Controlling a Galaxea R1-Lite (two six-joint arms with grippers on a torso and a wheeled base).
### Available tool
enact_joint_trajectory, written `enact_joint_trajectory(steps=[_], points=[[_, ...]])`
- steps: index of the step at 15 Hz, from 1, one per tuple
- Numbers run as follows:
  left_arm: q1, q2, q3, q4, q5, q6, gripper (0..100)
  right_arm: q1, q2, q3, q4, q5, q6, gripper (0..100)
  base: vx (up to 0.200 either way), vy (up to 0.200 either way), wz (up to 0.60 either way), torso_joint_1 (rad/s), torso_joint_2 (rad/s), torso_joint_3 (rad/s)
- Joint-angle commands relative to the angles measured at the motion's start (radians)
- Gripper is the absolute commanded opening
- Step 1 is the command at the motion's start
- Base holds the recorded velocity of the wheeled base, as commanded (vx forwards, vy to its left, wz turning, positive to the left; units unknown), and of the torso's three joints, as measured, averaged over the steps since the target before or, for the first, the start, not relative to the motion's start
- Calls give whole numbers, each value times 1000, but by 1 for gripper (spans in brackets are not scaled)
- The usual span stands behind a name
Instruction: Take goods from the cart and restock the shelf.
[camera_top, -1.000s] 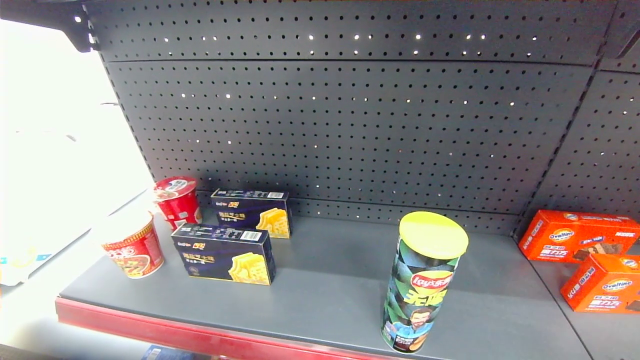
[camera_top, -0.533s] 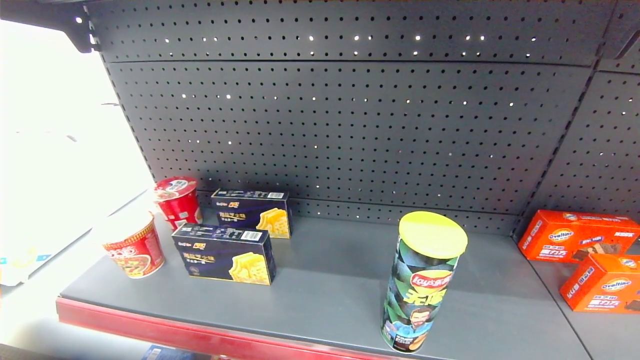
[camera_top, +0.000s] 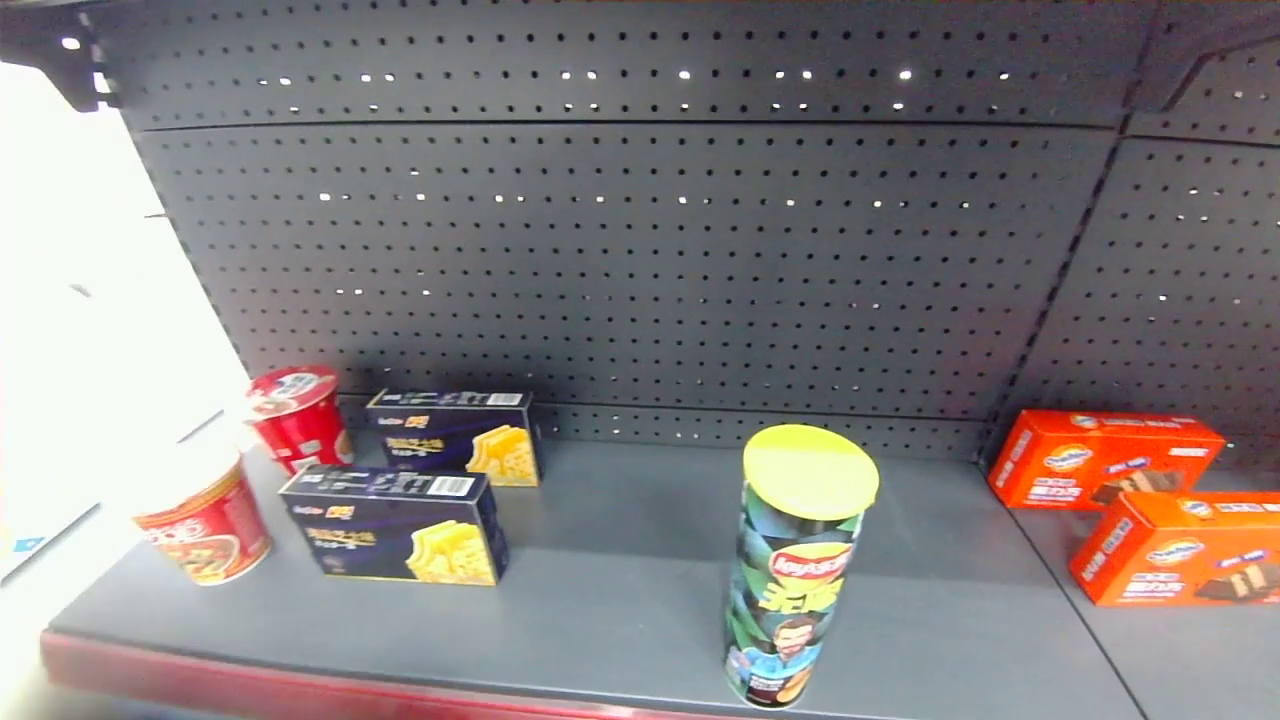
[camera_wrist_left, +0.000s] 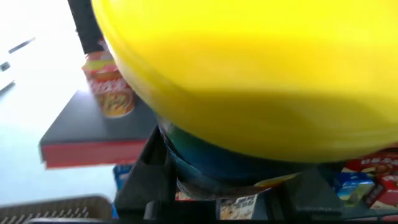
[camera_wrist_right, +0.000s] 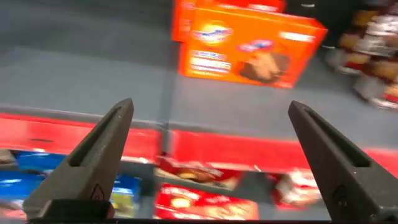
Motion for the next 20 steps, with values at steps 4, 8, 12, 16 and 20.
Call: enact_joint_trajectory(steps=[4, 8, 12, 16, 20], points=[[-2, 122, -141, -8, -8, 4, 0, 5, 0, 0, -1, 2, 8, 100, 0, 0, -150, 2, 1, 2], [-2, 266, -327, -5, -19, 10, 0, 5, 0, 2, -2, 2, 33, 100, 0, 0, 0, 0, 0, 0], [-2, 404, -349, -34, -91, 27, 0, 5, 0, 3, -1, 2, 45, 100, 0, 0, 0, 0, 0, 0], [-2, 459, -350, -87, -101, 27, 0, 5, 0, 5, -2, 2, 57, 100, 0, 0, -150, 1, -1, -1], [-2, 484, -361, -87, -109, 33, 0, 5, 0, 6, -5, 5, 73, 100, 0, 0, 0, 0, 0, 0]])
